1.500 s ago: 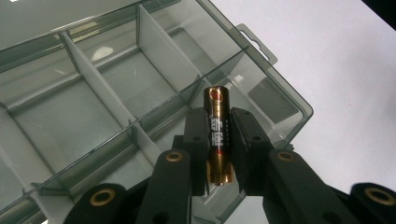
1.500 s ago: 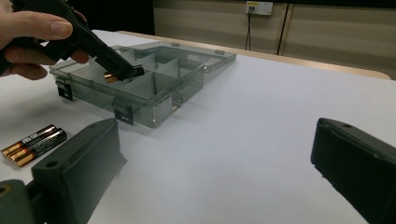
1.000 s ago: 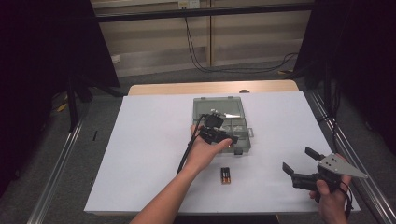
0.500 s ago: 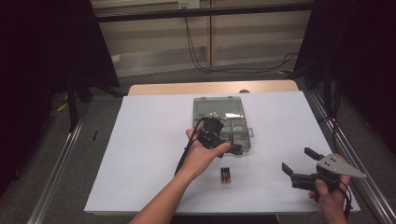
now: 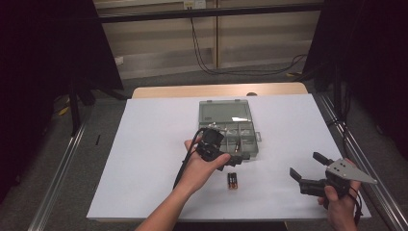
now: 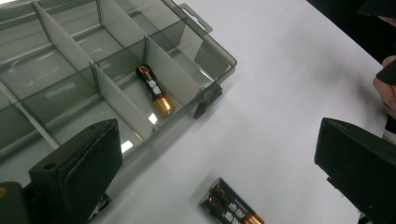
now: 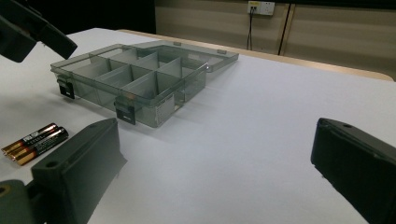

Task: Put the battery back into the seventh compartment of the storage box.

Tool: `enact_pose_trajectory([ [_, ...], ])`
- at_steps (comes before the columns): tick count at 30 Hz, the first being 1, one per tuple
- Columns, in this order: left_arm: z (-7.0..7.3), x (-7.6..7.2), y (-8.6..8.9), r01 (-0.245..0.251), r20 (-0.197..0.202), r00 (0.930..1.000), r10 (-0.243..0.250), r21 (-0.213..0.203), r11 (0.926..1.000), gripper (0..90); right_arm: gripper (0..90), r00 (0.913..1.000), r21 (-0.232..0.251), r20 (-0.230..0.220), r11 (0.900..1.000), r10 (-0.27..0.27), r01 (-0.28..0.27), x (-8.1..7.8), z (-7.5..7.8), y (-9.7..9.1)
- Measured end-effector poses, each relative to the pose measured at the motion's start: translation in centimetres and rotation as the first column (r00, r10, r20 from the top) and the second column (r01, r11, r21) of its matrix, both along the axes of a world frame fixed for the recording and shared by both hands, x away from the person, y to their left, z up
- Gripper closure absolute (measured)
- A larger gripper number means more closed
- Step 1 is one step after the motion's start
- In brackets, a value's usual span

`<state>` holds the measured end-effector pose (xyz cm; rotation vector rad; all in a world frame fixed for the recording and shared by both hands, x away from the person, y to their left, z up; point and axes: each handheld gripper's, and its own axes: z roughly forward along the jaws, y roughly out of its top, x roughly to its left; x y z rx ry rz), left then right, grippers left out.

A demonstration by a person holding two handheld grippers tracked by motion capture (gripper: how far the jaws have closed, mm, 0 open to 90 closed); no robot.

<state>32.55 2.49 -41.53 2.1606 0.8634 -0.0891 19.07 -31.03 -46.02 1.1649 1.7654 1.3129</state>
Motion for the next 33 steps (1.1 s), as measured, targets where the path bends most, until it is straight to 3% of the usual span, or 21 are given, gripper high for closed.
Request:
enact_pose_trajectory([
  [8, 0.0, -1.2, 0.6, 0.004, 0.016, 0.9999, -0.005, 0.002, 1.0000, 2.7, 1.0, 1.0000, -0.008, -0.003, 1.0000, 0.004, -0.004, 0.0, 0.0, 0.2],
  [33, -1.4, -3.4, 1.0, 0.030, 0.002, 0.9996, -0.030, 0.021, 0.9993, 6.0, 1.0, 1.0000, -0.015, -0.001, 0.9999, 0.008, -0.008, 0.0, 0.0, 0.2],
])
